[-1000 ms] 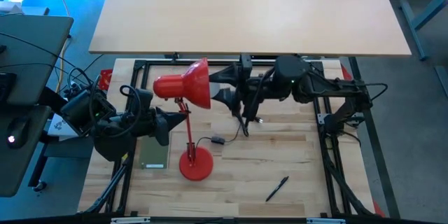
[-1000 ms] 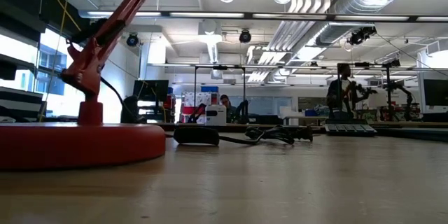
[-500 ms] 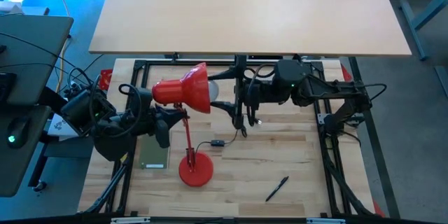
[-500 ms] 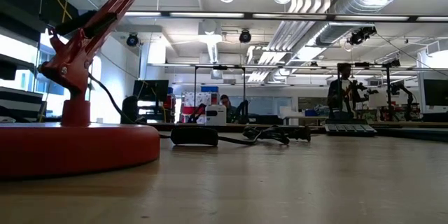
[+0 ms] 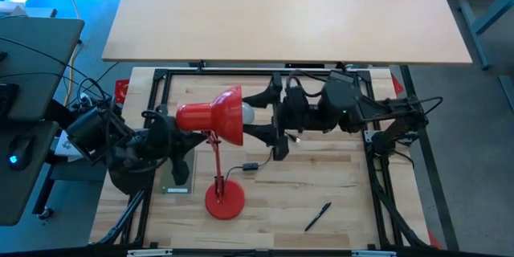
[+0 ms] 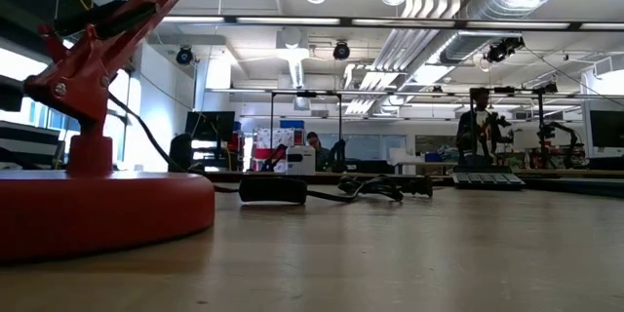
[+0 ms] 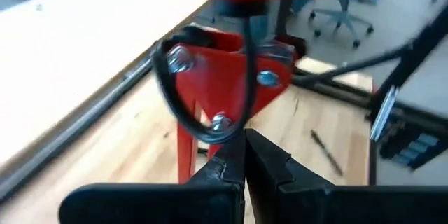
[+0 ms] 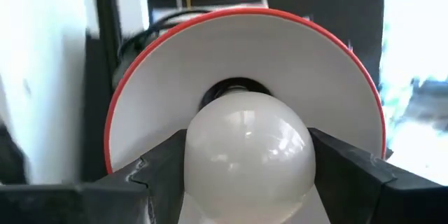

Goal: Screw lightbulb
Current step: Insert the white lightbulb into the red lamp

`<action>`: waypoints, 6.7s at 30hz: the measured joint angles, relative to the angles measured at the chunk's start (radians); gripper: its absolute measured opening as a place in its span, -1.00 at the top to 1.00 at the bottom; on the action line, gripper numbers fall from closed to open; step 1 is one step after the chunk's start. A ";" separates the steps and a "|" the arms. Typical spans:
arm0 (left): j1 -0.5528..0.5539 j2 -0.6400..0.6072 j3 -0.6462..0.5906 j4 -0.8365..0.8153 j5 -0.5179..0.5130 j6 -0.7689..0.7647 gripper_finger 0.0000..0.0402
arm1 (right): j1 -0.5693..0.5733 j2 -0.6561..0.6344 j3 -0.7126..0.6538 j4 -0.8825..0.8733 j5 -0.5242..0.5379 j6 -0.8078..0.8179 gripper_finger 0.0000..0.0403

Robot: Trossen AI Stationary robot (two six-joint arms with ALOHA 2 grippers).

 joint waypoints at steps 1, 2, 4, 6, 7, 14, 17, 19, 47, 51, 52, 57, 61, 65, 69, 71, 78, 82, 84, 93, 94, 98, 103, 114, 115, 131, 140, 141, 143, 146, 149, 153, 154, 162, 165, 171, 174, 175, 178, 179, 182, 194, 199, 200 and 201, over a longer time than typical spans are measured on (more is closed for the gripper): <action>-0.004 0.000 0.000 0.004 0.000 0.050 1.00 | 0.003 0.000 0.000 0.000 0.014 0.092 -0.24; -0.006 0.000 0.000 0.008 0.000 0.110 1.00 | 0.006 0.000 0.000 0.000 0.030 0.198 -0.24; -0.012 0.001 0.000 0.006 -0.004 0.193 1.00 | 0.007 0.000 0.000 0.000 0.064 0.426 -0.24; -0.010 0.002 -0.001 0.007 -0.011 0.252 1.00 | 0.007 0.000 0.000 -0.003 0.084 0.670 -0.24; -0.008 0.002 -0.001 0.006 -0.020 0.277 1.00 | 0.007 0.001 0.000 -0.006 0.085 0.792 -0.24; -0.001 0.002 -0.001 0.006 -0.068 0.389 1.00 | 0.006 0.001 0.000 -0.046 0.085 1.453 -0.24; -0.002 0.002 -0.001 0.007 -0.074 0.437 1.00 | 0.005 0.001 0.000 -0.045 0.065 1.637 -0.24; -0.001 0.002 -0.001 0.006 -0.077 0.447 1.00 | 0.006 0.001 0.000 -0.040 0.068 1.774 -0.24; -0.001 0.002 -0.001 0.007 -0.077 0.349 1.00 | -0.016 -0.008 0.006 -0.109 0.197 3.041 -0.33; -0.001 0.002 -0.001 0.007 -0.077 0.349 1.00 | -0.014 -0.008 0.006 -0.116 0.197 3.013 -0.33; -0.001 0.002 -0.001 0.007 -0.077 0.349 1.00 | -0.014 -0.007 0.006 -0.117 0.197 3.000 -0.33; -0.001 0.002 -0.001 0.007 -0.076 0.350 1.00 | -0.015 -0.006 0.006 -0.133 0.196 2.865 -0.33; -0.001 0.002 0.000 0.007 -0.076 0.351 1.00 | -0.014 -0.006 0.006 -0.141 0.199 2.626 -0.33; -0.001 0.002 0.000 0.007 -0.076 0.351 1.00 | -0.017 -0.006 0.006 -0.142 0.199 2.376 -0.33; -0.001 0.002 0.000 0.007 -0.076 0.350 1.00 | -0.016 -0.006 0.006 -0.155 0.199 2.062 -0.33; -0.001 0.002 0.000 0.007 -0.076 0.350 1.00 | -0.015 -0.006 0.006 -0.164 0.200 1.901 -0.33; -0.001 0.002 0.000 0.007 -0.076 0.349 1.00 | -0.015 -0.005 0.005 -0.175 0.199 1.421 -0.33; -0.001 0.002 0.000 0.007 -0.076 0.349 1.00 | -0.015 -0.006 0.004 -0.173 0.209 1.275 -0.33; -0.001 0.002 0.000 0.007 -0.076 0.350 1.00 | -0.016 -0.006 0.003 -0.165 0.214 1.240 -0.33; -0.001 0.001 0.000 0.007 -0.077 0.351 1.00 | -0.013 0.003 -0.005 -0.018 0.200 1.528 -0.34; -0.001 0.001 0.000 0.007 -0.076 0.351 1.00 | -0.013 0.003 -0.005 -0.018 0.199 1.593 -0.34; -0.001 0.001 0.000 0.007 -0.076 0.352 1.00 | -0.012 0.002 -0.004 -0.039 0.196 1.833 -0.34; -0.001 0.001 0.000 0.007 -0.076 0.352 1.00 | -0.014 -0.009 0.005 -0.143 0.199 1.992 -0.34; -0.003 0.001 0.000 0.007 -0.076 0.421 1.00 | -0.014 -0.008 0.005 -0.139 0.210 1.873 -0.34; -0.003 0.001 0.000 0.007 -0.076 0.430 1.00 | -0.014 -0.008 0.004 -0.130 0.210 1.838 -0.34; -0.002 0.001 0.000 0.007 -0.083 0.464 1.00 | -0.013 -0.002 0.000 -0.062 0.181 1.515 -0.34; -0.002 0.001 0.000 0.007 -0.084 0.465 1.00 | -0.014 -0.002 0.000 -0.064 0.149 1.498 -0.35; -0.002 0.001 0.000 0.007 -0.083 0.465 1.00 | -0.014 -0.003 0.000 -0.067 0.134 1.498 -0.37; -0.002 0.001 0.000 0.007 -0.083 0.465 1.00 | -0.014 -0.005 0.001 -0.079 0.109 1.495 -0.42; -0.002 0.001 0.000 0.007 -0.083 0.465 1.00 | -0.013 -0.006 0.001 -0.078 0.086 1.488 -0.50; -0.002 0.001 0.000 0.007 -0.083 0.465 1.00 | -0.013 -0.006 0.001 -0.065 0.082 1.471 -0.55; -0.002 0.001 0.000 0.007 -0.082 0.465 1.00 | -0.013 -0.010 0.002 -0.062 0.078 1.470 -0.57; -0.002 0.001 0.000 0.007 -0.082 0.465 1.00 | -0.013 -0.012 0.002 -0.064 0.063 1.469 -0.57; -0.002 0.001 0.000 0.007 -0.082 0.463 1.00 | -0.007 -0.014 0.002 -0.066 -0.009 1.410 -0.57; -0.002 0.001 0.000 0.007 -0.081 0.463 1.00 | -0.007 -0.027 0.002 -0.089 -0.018 1.366 -0.57; -0.002 0.001 0.000 0.007 -0.080 0.464 1.00 | 0.007 -0.099 0.002 -0.250 0.035 1.319 -0.57; -0.002 0.001 0.000 0.007 -0.082 0.464 1.00 | 0.018 -0.137 0.003 -0.336 0.088 1.315 -0.57; -0.002 0.001 0.000 0.007 -0.082 0.464 1.00 | 0.020 -0.144 0.003 -0.348 0.094 1.312 -0.57; -0.002 0.001 0.000 0.007 -0.083 0.464 1.00 | 0.026 -0.155 0.003 -0.372 0.095 1.265 -0.57; -0.002 0.001 0.000 0.007 -0.083 0.464 1.00 | 0.026 -0.156 0.003 -0.373 0.088 1.228 -0.57; -0.002 0.001 0.000 0.007 -0.083 0.464 1.00 | 0.025 -0.163 0.003 -0.361 0.049 1.033 -0.57; -0.002 0.001 0.012 0.021 -0.026 0.177 1.00 | 0.076 -0.156 0.144 -0.519 0.168 -0.195 -0.57; -0.014 -0.002 0.019 0.023 0.027 -0.052 1.00 | 0.160 -0.107 0.232 -0.524 0.412 -0.718 -0.57; -0.019 -0.002 0.019 0.023 0.027 -0.085 1.00 | 0.171 -0.095 0.244 -0.522 0.446 -0.804 -0.57; -0.024 -0.002 0.019 0.026 0.029 -0.119 1.00 | 0.181 -0.082 0.252 -0.519 0.469 -0.877 -0.57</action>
